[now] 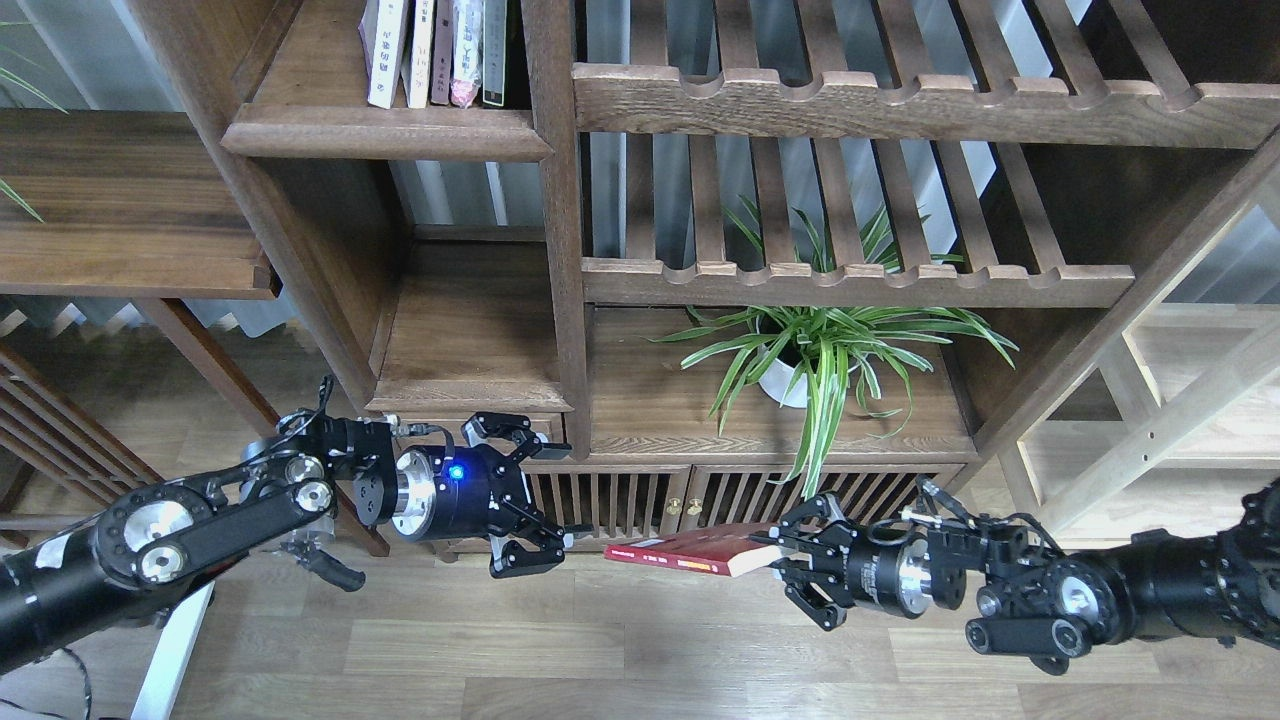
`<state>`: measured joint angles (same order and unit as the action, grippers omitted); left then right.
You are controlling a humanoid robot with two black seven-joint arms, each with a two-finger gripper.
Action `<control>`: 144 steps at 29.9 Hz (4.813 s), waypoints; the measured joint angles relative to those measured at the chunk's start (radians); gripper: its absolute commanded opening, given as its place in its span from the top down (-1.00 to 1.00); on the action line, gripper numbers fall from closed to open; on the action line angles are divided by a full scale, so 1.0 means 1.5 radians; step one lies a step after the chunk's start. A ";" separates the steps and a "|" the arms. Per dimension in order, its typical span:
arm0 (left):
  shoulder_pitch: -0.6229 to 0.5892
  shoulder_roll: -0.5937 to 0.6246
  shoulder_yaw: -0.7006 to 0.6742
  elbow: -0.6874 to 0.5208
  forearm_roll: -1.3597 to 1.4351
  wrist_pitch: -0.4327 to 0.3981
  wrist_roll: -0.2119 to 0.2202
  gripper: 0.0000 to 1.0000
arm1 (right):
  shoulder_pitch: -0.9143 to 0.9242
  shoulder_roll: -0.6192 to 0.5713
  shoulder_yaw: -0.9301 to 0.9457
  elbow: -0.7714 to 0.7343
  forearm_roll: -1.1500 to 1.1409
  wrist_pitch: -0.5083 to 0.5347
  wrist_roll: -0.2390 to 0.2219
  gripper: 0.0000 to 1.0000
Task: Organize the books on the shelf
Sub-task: 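Lower the red book toward the left gripper with the right gripper, then grasp the red book's end with the left gripper, release the right gripper, then lift the red book with the left gripper up to the upper shelf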
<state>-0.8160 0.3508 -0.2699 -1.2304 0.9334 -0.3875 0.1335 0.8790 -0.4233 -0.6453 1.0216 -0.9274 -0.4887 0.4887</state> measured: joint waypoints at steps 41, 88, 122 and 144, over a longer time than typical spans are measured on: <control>-0.036 -0.149 0.115 0.141 0.165 0.066 -0.027 -0.68 | 0.113 0.078 -0.050 0.015 0.070 0.000 0.000 0.86; -0.038 -0.226 0.182 0.221 0.132 0.236 -0.066 1.00 | 0.121 0.059 -0.057 0.014 0.162 0.000 0.000 -1.00; -0.039 -0.114 0.068 0.133 0.060 0.223 -0.070 1.00 | -0.283 -0.159 0.114 -0.311 0.277 0.000 0.000 -1.00; -0.040 0.186 -0.077 -0.213 -0.019 0.164 -0.060 1.00 | -0.417 -0.054 0.113 -0.555 0.314 0.110 0.000 -1.00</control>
<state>-0.8757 0.6295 -0.3853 -1.5506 0.9054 -0.1411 0.0439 0.2537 -0.5040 -0.4755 0.1896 -0.4570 -0.3237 0.4890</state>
